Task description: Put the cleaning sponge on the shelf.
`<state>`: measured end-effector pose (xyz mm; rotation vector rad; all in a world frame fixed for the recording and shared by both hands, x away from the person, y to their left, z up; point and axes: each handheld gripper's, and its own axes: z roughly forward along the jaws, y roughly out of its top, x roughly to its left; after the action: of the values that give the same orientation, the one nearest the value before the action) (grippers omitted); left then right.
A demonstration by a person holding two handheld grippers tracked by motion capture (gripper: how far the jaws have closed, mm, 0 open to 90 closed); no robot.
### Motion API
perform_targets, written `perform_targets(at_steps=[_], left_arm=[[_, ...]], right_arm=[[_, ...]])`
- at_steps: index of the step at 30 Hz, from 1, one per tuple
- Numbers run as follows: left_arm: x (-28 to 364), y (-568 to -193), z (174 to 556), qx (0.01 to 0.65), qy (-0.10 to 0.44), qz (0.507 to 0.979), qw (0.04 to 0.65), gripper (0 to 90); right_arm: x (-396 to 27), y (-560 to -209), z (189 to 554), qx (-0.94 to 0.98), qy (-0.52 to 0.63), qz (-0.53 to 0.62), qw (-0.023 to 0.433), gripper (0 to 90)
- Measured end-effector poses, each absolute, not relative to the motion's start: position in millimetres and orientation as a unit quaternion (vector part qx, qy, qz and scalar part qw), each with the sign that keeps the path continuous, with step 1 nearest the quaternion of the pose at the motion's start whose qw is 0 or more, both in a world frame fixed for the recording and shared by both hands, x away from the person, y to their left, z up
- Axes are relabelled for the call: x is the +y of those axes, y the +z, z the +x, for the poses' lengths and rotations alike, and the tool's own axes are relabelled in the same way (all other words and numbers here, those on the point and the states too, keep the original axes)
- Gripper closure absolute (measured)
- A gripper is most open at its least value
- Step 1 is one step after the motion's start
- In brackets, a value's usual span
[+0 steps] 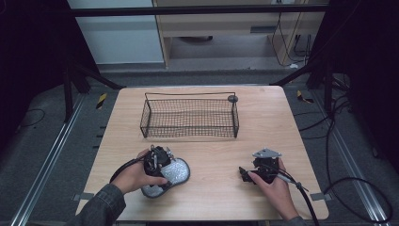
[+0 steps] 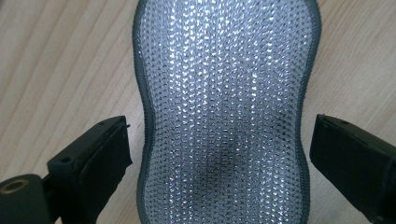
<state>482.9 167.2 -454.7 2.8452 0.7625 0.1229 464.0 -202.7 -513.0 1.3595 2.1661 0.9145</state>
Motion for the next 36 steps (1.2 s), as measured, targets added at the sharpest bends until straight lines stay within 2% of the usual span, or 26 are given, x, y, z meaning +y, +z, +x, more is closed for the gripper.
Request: perform_targets(at_steps=[14, 36], left_arm=[[170, -467, 488, 0.276, 0.036, 0.954, 0.108, 2.8], [169, -474, 486, 0.270, 0.025, 0.956, 0.115, 2.7]], right_arm=[[-203, -513, 464, 0.780, 0.330, 0.489, 0.209, 0.4], [-203, -513, 464, 0.783, 0.328, 0.486, 0.209, 0.4]])
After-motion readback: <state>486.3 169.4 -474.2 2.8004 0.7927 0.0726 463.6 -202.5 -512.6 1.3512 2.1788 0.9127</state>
